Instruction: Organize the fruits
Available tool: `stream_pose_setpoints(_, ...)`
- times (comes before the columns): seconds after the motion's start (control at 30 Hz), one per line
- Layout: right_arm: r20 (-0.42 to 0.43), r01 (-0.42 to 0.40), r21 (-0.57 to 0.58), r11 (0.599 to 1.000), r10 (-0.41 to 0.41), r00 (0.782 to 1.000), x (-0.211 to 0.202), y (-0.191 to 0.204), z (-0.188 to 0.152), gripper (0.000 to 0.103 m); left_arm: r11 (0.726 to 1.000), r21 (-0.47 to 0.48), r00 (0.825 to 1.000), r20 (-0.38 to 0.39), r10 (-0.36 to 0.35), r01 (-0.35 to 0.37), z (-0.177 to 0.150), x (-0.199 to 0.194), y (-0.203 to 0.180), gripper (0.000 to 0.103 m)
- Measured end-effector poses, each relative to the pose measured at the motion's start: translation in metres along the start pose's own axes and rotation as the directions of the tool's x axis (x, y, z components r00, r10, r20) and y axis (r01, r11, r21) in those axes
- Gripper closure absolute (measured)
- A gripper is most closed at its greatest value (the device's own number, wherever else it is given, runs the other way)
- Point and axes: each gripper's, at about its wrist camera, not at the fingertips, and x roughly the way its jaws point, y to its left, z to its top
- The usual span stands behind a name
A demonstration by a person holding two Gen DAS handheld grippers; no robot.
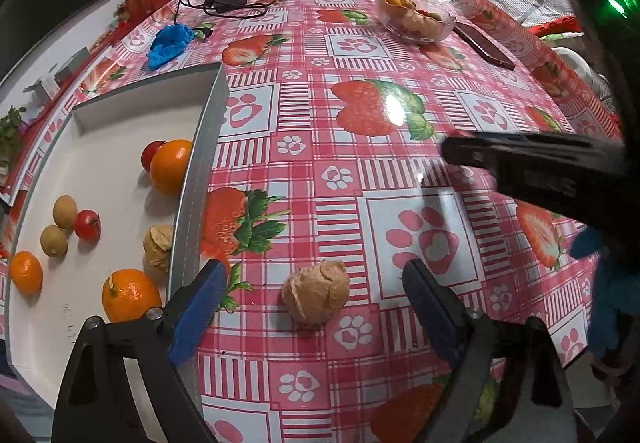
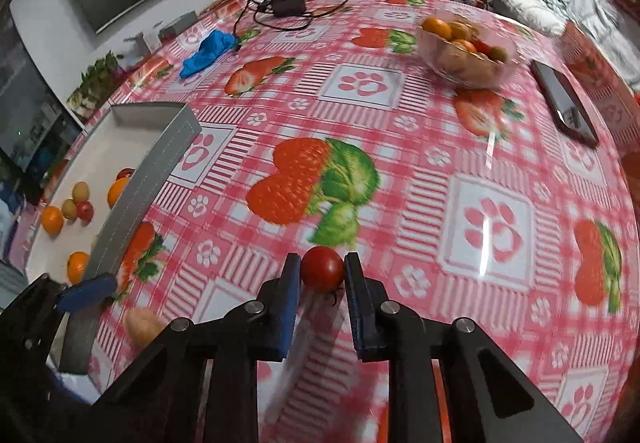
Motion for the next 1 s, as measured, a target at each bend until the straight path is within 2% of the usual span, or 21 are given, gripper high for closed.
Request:
stream_pose_setpoints(0.17,-0.001,-0.006,0.051,0.999,0.007,1.000,-0.016,-0.015,-0.022,0.079,1.000,-0.010,1.000,0.000,-0.009,0.009,-0.001,-0.001,0.001,0.014)
stream_pose_setpoints(0.3,0.000,-0.003,0.087,0.996,0.003,1.000,-0.028,-0.025,-0.044,0.079,1.000,-0.020,1.000,-0.020,-0.012,0.011,-0.002,0.000,0.004,0.025)
stream_pose_setpoints(0.43,0.006,0.000,0.119,0.993,-0.001,1.000,-0.036,-0.034,-0.060,0.079,1.000,-0.012,0.999,-0.039,-0.014,0.014,-0.004,0.001,0.000,0.030)
stream_pose_setpoints(0.63,0.017,-0.007,0.134,0.991,0.005,1.000,-0.040,-0.037,-0.067,0.079,1.000,0.009,0.999,-0.043,0.000,0.000,-0.006,0.000,-0.008,0.037)
stream_pose_setpoints(0.8,0.019,-0.008,0.136,0.991,0.006,1.000,-0.040,-0.037,-0.069,0.079,1.000,0.006,0.999,-0.040,0.001,-0.001,-0.007,-0.001,-0.007,0.037)
stream_pose_setpoints(0.87,0.019,-0.009,0.138,0.990,0.007,1.000,-0.040,-0.036,-0.070,0.079,1.000,0.010,0.999,-0.032,0.000,0.000,-0.008,-0.001,-0.008,0.043)
stream_pose_setpoints(0.9,0.019,-0.009,0.139,0.990,0.007,1.000,-0.040,-0.036,-0.071,0.079,1.000,0.017,1.000,-0.026,-0.001,0.002,-0.008,-0.002,-0.010,0.052)
stream_pose_setpoints(0.93,0.019,-0.009,0.139,0.990,0.006,1.000,-0.041,-0.035,-0.071,0.079,1.000,0.022,1.000,-0.023,-0.004,0.004,-0.008,-0.003,-0.011,0.068)
stream_pose_setpoints(0.97,0.019,-0.009,0.137,0.990,0.006,1.000,-0.041,-0.036,-0.071,0.079,0.999,0.034,1.000,-0.024,-0.017,0.018,-0.007,-0.004,-0.012,0.073)
stream_pose_setpoints(1.0,0.019,-0.009,0.138,0.990,0.006,1.000,-0.041,-0.036,-0.071,0.079,0.999,0.042,0.999,-0.028,-0.026,0.027,-0.007,-0.005,-0.013,0.073)
